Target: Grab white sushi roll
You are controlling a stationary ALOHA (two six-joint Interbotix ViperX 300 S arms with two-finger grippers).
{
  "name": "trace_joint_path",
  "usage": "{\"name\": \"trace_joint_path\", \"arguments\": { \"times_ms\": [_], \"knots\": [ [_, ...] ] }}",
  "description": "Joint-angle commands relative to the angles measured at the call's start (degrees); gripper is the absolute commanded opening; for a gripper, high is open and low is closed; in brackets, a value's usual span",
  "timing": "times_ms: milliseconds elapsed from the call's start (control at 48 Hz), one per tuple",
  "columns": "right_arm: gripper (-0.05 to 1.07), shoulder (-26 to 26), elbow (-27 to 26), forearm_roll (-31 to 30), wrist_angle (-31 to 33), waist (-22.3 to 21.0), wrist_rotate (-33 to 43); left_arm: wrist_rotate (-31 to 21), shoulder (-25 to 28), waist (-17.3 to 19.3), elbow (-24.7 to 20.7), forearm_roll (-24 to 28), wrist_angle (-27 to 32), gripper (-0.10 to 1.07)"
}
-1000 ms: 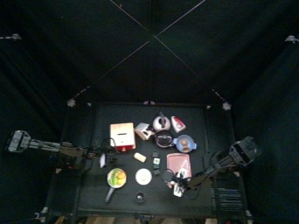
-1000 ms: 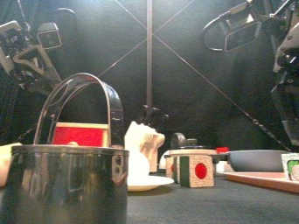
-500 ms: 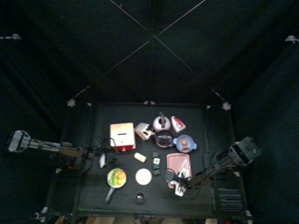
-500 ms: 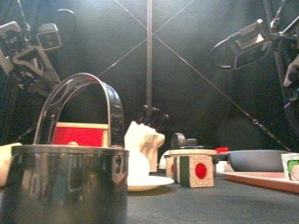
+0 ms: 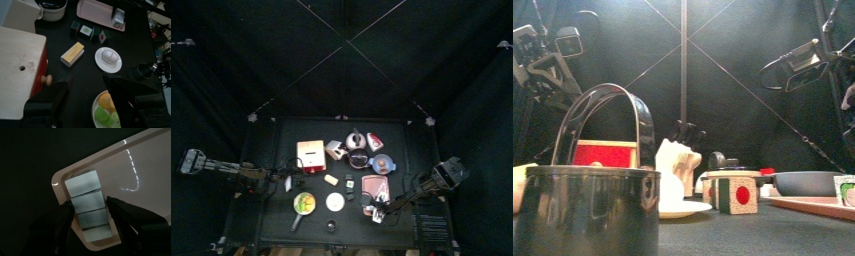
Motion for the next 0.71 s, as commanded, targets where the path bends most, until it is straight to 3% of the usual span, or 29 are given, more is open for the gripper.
{"name": "trace_joint_path", "arguments": {
  "times_ms": [0, 188, 688],
  "knots": [
    [0.75, -0.8, -0.4, 0.1, -0.3, -0.2, 0.0, 0.0, 0.2, 0.1, -0.7, 0.1, -0.2, 0.88],
    [0.62, -1.7, -1.1, 0.1, 0.2, -0.2, 0.1, 0.0, 0.2, 0.2, -0.7, 0.0, -0.2, 0.88],
    [0.62, -5.3, -3.4, -0.3, 4.0, -0.6, 2.1, 0.0, 0.2, 0.1, -0.7, -0.4, -0.2, 0.88]
  ]
}}
